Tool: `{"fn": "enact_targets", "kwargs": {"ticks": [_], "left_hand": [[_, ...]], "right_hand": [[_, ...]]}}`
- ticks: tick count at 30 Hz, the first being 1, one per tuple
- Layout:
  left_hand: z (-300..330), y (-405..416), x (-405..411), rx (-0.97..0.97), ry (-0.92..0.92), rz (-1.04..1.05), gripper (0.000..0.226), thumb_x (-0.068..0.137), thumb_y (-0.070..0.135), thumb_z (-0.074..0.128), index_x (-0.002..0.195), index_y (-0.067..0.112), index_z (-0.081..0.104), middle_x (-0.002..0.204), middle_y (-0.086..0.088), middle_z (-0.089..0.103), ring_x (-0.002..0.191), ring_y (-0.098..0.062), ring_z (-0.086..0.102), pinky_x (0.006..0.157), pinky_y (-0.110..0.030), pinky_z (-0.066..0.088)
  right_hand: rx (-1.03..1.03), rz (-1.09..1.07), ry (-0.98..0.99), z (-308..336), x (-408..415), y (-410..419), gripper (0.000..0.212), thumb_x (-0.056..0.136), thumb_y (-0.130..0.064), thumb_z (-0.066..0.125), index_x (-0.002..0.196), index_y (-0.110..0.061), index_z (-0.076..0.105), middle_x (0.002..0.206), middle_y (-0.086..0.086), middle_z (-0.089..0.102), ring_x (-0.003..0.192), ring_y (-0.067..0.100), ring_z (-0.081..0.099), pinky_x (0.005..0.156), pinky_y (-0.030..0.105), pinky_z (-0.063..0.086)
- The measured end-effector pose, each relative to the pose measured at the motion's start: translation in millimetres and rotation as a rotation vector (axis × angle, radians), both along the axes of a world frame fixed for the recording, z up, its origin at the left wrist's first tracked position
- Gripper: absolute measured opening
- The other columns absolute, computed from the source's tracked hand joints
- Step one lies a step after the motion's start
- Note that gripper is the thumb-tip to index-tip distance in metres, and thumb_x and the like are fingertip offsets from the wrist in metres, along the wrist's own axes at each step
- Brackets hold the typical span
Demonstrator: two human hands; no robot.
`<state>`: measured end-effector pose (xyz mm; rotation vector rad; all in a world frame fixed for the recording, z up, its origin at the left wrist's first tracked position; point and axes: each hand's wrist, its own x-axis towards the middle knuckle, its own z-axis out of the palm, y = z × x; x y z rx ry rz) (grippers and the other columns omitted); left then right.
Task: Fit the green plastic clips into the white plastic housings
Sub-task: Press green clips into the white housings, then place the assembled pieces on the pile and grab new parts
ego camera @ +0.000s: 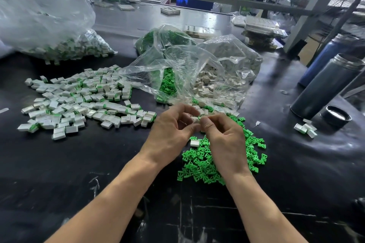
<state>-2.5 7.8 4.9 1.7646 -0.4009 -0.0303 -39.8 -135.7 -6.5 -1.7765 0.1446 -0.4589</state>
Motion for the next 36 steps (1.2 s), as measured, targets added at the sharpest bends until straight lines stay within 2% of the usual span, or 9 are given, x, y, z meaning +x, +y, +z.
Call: {"fn": "enact_targets", "kwargs": {"ticks": [2, 5, 9, 12, 20, 25, 30, 33, 36], "left_hand": [[-0.3, -0.2, -0.2, 0.036, -0.025, -0.015, 0.017, 0.091, 0.016, 0.077, 0.101, 0.027, 0.07, 0.082, -0.002, 0.069, 0.065, -0.006, 0.063, 0.057, -0.02, 0.052], [-2.0, 2.1, 0.3, 0.131, -0.075, -0.002, 0.015, 0.092, 0.02, 0.076, 0.101, 0.03, 0.069, 0.079, 0.006, 0.069, 0.063, -0.003, 0.063, 0.056, -0.014, 0.049], [-4.1, 11.8, 5.1, 0.405, -0.199, 0.158, 0.01, 0.092, 0.029, 0.074, 0.097, 0.034, 0.067, 0.079, 0.015, 0.067, 0.068, 0.005, 0.061, 0.063, -0.009, 0.043], [-4.0, 17.6, 12.9, 0.474, -0.229, 0.286, 0.005, 0.093, 0.026, 0.073, 0.093, 0.029, 0.069, 0.081, 0.015, 0.067, 0.07, 0.001, 0.06, 0.069, -0.019, 0.048], [-6.3, 33.8, 27.9, 0.7, -0.26, 0.497, 0.006, 0.094, 0.024, 0.07, 0.098, 0.02, 0.073, 0.099, -0.002, 0.068, 0.096, -0.023, 0.064, 0.089, -0.04, 0.052], [-4.8, 44.2, 36.0, 0.837, -0.204, 0.615, 0.007, 0.092, 0.032, 0.073, 0.096, 0.027, 0.076, 0.101, -0.001, 0.069, 0.103, -0.026, 0.062, 0.092, -0.041, 0.043], [-5.4, 50.6, 39.2, 0.864, -0.142, 0.658, 0.007, 0.093, 0.03, 0.07, 0.098, 0.028, 0.075, 0.105, -0.003, 0.069, 0.108, -0.029, 0.059, 0.095, -0.044, 0.04], [-3.9, 53.1, 38.5, 0.855, -0.153, 0.684, 0.007, 0.093, 0.025, 0.071, 0.098, 0.028, 0.075, 0.105, -0.004, 0.067, 0.108, -0.03, 0.057, 0.094, -0.044, 0.04], [-2.0, 49.2, 34.7, 0.79, -0.257, 0.636, 0.007, 0.092, 0.022, 0.074, 0.098, 0.026, 0.075, 0.101, -0.003, 0.068, 0.101, -0.025, 0.06, 0.09, -0.042, 0.045]], "right_hand": [[-0.008, -0.012, 0.015, -1.1, 0.3, -0.8, 0.017, 0.099, -0.023, 0.069, 0.082, -0.021, 0.074, 0.078, -0.003, 0.074, 0.076, 0.013, 0.07, 0.067, 0.022, 0.054], [-0.017, -0.024, 0.035, -2.6, 1.7, -1.1, 0.017, 0.099, -0.025, 0.069, 0.084, -0.021, 0.075, 0.079, -0.005, 0.074, 0.075, 0.009, 0.069, 0.067, 0.02, 0.054], [-0.054, -0.063, 0.061, -5.9, 5.3, -3.0, 0.018, 0.1, -0.029, 0.068, 0.083, -0.023, 0.073, 0.073, -0.014, 0.07, 0.064, 0.0, 0.059, 0.06, 0.014, 0.045], [-0.049, -0.061, 0.094, -7.6, 6.1, -2.6, 0.027, 0.102, -0.032, 0.065, 0.078, -0.021, 0.071, 0.061, -0.016, 0.063, 0.054, -0.001, 0.049, 0.054, 0.014, 0.037], [-0.13, -0.027, 0.127, -4.0, 1.4, 4.8, 0.028, 0.101, -0.031, 0.065, 0.078, -0.017, 0.074, 0.075, 0.004, 0.072, 0.074, 0.026, 0.065, 0.07, 0.042, 0.051], [-0.219, -0.016, 0.137, -2.2, -0.6, 4.0, 0.028, 0.102, -0.034, 0.064, 0.082, -0.016, 0.073, 0.076, 0.003, 0.071, 0.077, 0.026, 0.065, 0.072, 0.046, 0.054], [-0.228, -0.035, 0.155, -0.3, -1.7, 2.5, 0.039, 0.101, -0.047, 0.062, 0.072, -0.021, 0.067, 0.061, -0.008, 0.059, 0.059, 0.013, 0.052, 0.063, 0.042, 0.048], [-0.247, -0.06, 0.169, 1.7, -0.6, -1.8, 0.055, 0.1, -0.053, 0.058, 0.067, -0.01, 0.061, 0.056, -0.004, 0.052, 0.055, 0.017, 0.045, 0.059, 0.046, 0.046], [-0.272, -0.072, 0.171, 2.5, 0.8, -9.8, 0.066, 0.098, -0.059, 0.058, 0.065, -0.002, 0.056, 0.054, 0.002, 0.049, 0.053, 0.019, 0.041, 0.055, 0.041, 0.041]]}}
